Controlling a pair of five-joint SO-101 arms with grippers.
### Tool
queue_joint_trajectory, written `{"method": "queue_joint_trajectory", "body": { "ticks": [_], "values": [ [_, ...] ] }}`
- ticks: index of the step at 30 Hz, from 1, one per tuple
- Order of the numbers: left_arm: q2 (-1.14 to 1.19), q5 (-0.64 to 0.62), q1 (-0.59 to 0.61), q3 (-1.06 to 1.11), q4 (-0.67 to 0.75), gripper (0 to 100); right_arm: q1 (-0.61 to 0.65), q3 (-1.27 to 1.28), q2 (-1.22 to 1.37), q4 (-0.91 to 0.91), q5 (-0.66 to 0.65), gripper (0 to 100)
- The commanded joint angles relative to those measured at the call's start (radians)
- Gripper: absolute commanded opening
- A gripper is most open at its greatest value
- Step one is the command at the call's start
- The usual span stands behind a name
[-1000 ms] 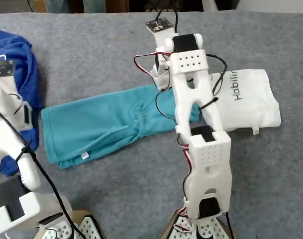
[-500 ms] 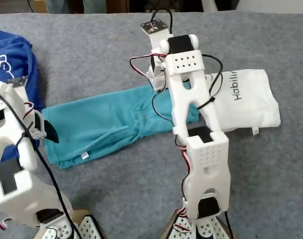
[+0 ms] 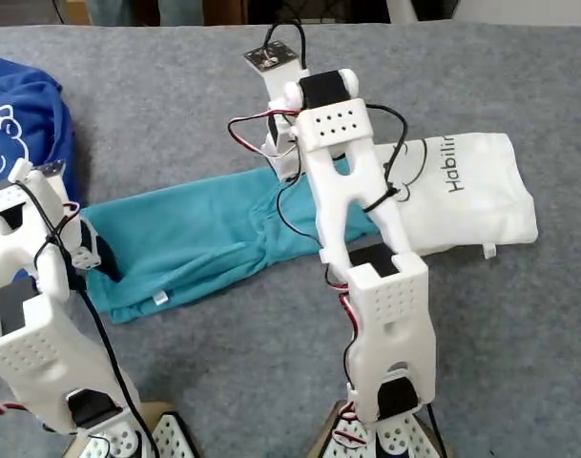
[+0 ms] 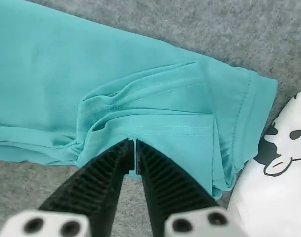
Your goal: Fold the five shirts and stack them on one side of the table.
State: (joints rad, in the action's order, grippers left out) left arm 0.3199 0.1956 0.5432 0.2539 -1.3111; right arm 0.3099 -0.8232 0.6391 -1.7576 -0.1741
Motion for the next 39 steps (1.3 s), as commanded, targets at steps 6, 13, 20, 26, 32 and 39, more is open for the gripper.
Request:
{"method": "queue_joint_trajectory", "body": {
  "ticks": [6, 13, 20, 26, 32, 39],
  "values": [
    [0.005, -0.005, -0.058, -0.019, 0.029, 10, 0.012, -0.053, -0.062, -0.003, 0.002, 1.5],
    [0.002, -0.005, -0.054, -0.058, 0.029, 3, 0.009, -0.056, -0.065, -0.005, 0.002, 1.5],
    [-0.063, -0.006, -0.041, -0.071, 0.029, 3, 0.009, -0.068, -0.173, -0.003, 0.002, 1.5],
    [-0.292, -0.005, -0.039, -0.068, 0.015, 3, -0.026, -0.185, -0.309, -0.002, 0.002, 1.5],
    [-0.511, -0.005, -0.168, -0.068, -0.097, 3, -0.121, -0.308, -0.358, -0.002, 0.000, 1.5],
    [-0.575, -0.017, -0.437, -0.070, -0.157, 3, -0.325, -0.383, -0.366, -0.002, 0.000, 1.5]
  ]
}}
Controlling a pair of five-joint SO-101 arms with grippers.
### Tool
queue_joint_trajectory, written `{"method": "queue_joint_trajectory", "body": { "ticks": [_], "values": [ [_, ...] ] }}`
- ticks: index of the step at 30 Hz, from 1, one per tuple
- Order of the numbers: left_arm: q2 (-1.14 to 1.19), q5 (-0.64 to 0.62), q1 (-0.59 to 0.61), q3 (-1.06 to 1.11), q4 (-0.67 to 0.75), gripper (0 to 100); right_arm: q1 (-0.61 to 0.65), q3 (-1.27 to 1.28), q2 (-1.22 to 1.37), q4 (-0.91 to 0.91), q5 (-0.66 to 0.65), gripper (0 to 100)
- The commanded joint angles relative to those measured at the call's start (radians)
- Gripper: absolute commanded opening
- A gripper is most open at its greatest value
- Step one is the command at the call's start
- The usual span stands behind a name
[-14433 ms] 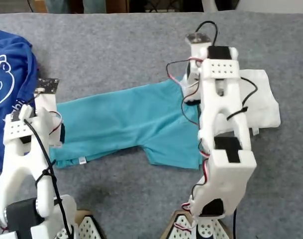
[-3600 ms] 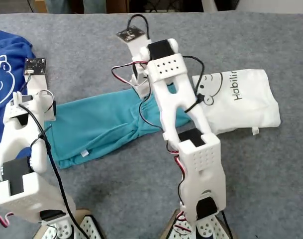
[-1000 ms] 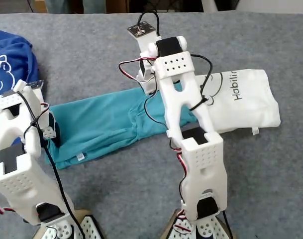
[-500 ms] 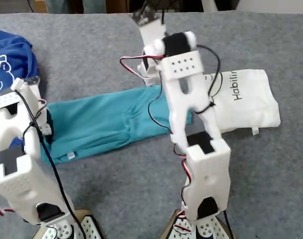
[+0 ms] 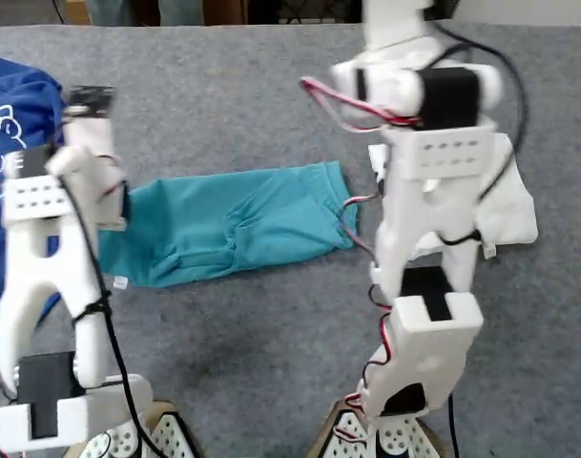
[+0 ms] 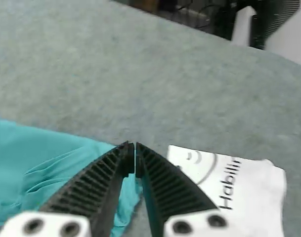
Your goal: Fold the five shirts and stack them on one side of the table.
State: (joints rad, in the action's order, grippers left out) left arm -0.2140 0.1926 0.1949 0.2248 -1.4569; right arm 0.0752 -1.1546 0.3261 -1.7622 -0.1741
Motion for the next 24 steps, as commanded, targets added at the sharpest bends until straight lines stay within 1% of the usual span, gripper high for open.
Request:
{"method": "queue_joint_trajectory", "body": {
  "ticks": [1, 3, 5, 8, 11, 15, 18, 24],
  "values": [
    [-0.041, -0.032, -0.117, -0.041, -0.011, 3, -0.126, -0.061, -0.053, 0.003, 0.000, 1.6],
    [-0.041, -0.075, -0.174, -0.041, -0.005, 3, -0.189, -0.082, -0.047, 0.021, -0.002, 1.8],
    [-0.041, -0.107, -0.239, -0.053, 0.006, 3, -0.258, -0.105, -0.047, 0.044, -0.031, 1.8],
    [-0.041, -0.167, -0.329, -0.064, 0.064, 3, -0.368, -0.119, -0.048, 0.046, -0.112, 1.7],
    [-0.040, -0.222, -0.392, -0.059, 0.157, 3, -0.436, -0.119, -0.053, 0.046, -0.161, 1.7],
    [-0.040, -0.258, -0.466, -0.058, 0.262, 3, -0.480, -0.119, -0.053, 0.046, -0.186, 1.8],
    [-0.034, -0.279, -0.533, -0.058, 0.315, 3, -0.500, -0.120, -0.053, 0.046, -0.199, 1.8],
    [0.106, -0.292, -0.642, -0.105, 0.402, 3, -0.505, -0.120, -0.053, 0.046, -0.199, 1.8]
  ]
}}
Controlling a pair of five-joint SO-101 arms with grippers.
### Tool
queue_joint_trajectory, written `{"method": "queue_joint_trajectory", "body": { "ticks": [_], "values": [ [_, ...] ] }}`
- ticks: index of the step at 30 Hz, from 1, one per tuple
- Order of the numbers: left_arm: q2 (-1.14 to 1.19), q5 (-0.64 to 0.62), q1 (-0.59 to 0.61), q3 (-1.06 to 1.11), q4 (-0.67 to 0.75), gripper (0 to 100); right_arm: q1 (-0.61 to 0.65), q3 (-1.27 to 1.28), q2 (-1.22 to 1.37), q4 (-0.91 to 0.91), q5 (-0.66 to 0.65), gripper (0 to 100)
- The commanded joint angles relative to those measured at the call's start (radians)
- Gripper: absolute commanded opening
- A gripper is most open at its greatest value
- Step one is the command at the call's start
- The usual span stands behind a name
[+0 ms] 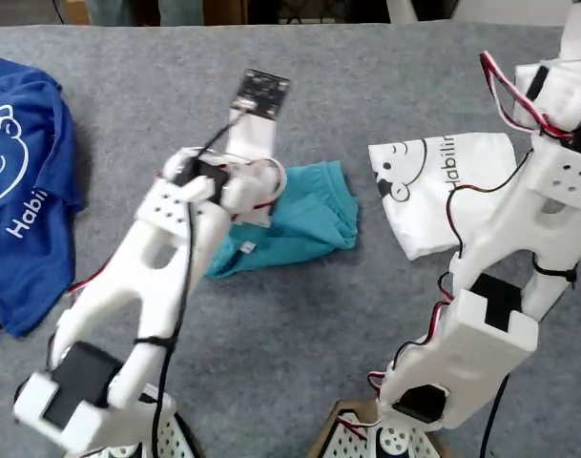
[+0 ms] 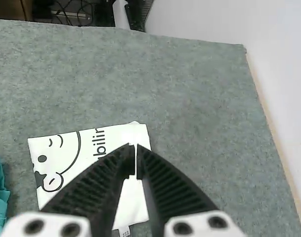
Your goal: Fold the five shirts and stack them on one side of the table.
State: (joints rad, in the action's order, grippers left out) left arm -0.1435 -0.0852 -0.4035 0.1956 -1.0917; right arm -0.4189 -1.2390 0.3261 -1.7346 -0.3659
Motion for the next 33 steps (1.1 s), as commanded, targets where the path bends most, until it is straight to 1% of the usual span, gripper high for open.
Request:
{"method": "queue_joint_trajectory", "body": {
  "ticks": [1, 7, 11, 19, 21, 24, 26, 28, 30, 32, 33],
  "values": [
    [0.058, -0.014, -0.059, -0.102, 0.038, 3, -0.011, -0.036, -0.053, 0.018, -0.008, 1.8],
    [0.222, -0.015, -0.099, -0.272, 0.041, 3, -0.011, -0.036, -0.048, 0.020, -0.008, 1.8],
    [0.339, -0.063, -0.117, -0.383, 0.035, 3, -0.011, -0.033, -0.045, 0.023, -0.008, 1.8],
    [0.466, -0.069, -0.153, -0.492, 0.035, 3, -0.011, -0.027, -0.044, 0.025, -0.008, 1.8],
    [0.476, -0.071, -0.148, -0.498, 0.035, 7, -0.009, -0.027, -0.044, 0.025, -0.008, 1.8],
    [0.474, -0.071, -0.136, -0.489, 0.029, 17, -0.006, -0.028, -0.028, 0.025, -0.008, 1.8],
    [0.474, -0.071, -0.127, -0.512, -0.006, 22, -0.002, -0.033, -0.004, 0.026, -0.008, 1.8],
    [0.474, -0.071, -0.113, -0.572, -0.066, 22, 0.020, -0.031, 0.021, 0.054, -0.006, 1.8],
    [0.465, -0.071, -0.085, -0.674, -0.164, 22, 0.058, -0.027, 0.054, 0.075, 0.002, 1.8],
    [0.437, -0.063, -0.028, -0.802, -0.275, 19, 0.135, -0.027, 0.094, 0.072, 0.003, 1.6],
    [0.428, -0.061, 0.013, -0.855, -0.316, 16, 0.187, -0.025, 0.114, 0.055, 0.006, 1.5]
  ]
}}
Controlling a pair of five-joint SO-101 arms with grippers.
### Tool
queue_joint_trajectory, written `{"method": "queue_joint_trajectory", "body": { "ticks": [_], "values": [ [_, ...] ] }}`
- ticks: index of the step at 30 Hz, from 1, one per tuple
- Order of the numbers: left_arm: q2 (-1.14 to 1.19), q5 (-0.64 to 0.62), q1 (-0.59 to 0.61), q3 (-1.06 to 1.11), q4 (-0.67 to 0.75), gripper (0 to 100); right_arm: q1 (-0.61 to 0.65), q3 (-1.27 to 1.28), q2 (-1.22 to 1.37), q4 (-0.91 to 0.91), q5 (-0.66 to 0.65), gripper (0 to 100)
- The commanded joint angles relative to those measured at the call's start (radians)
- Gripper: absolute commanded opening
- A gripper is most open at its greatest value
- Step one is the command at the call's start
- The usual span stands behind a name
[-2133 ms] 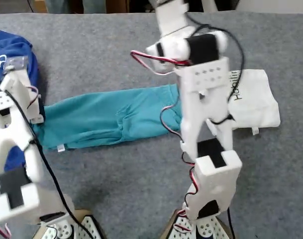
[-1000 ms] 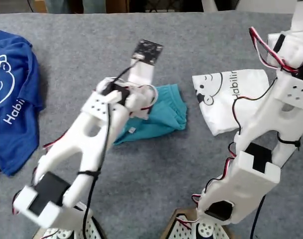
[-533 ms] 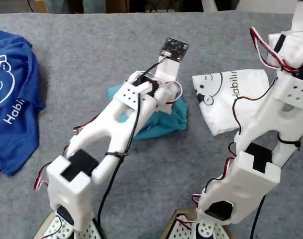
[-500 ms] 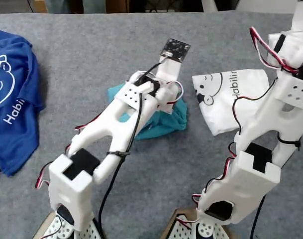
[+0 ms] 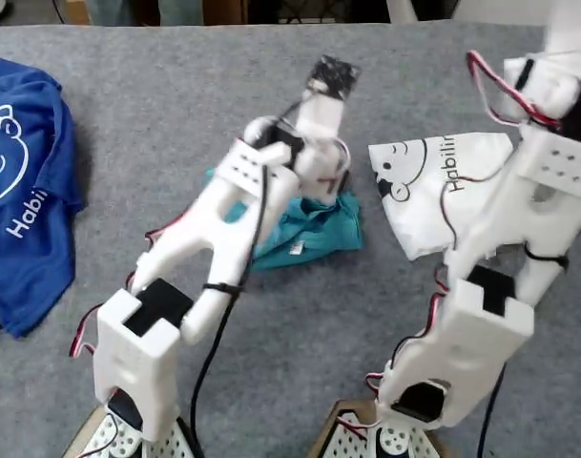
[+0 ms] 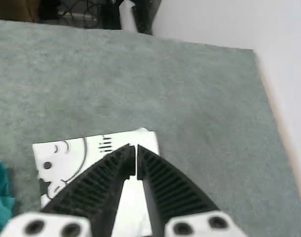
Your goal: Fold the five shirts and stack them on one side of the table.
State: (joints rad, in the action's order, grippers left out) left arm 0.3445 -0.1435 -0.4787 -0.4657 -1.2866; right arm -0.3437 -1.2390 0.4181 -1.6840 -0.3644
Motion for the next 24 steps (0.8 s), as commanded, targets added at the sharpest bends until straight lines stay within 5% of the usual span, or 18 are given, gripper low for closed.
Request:
{"method": "queue_joint_trajectory", "body": {
  "ticks": [1, 3, 9, 15, 19, 24],
  "values": [
    [-0.066, -0.003, 0.134, -0.245, -0.160, 11, 0.164, -0.025, 0.048, -0.025, 0.014, 1.5],
    [-0.074, 0.000, 0.242, -0.317, -0.226, 2, 0.275, -0.033, 0.094, -0.069, 0.034, 1.5],
    [-0.072, 0.127, 0.550, -0.334, -0.408, 3, 0.585, 0.007, 0.213, -0.078, 0.081, 1.5],
    [-0.103, 0.198, 0.751, -0.093, -0.388, 3, 0.773, 0.122, 0.315, -0.078, 0.123, 1.5],
    [-0.229, 0.219, 0.816, 0.252, -0.189, 3, 0.806, 0.183, 0.348, -0.078, 0.150, 1.5],
    [-0.543, 0.273, 0.760, 0.773, 0.157, 3, 0.784, 0.268, 0.352, -0.080, 0.150, 1.5]
  ]
}}
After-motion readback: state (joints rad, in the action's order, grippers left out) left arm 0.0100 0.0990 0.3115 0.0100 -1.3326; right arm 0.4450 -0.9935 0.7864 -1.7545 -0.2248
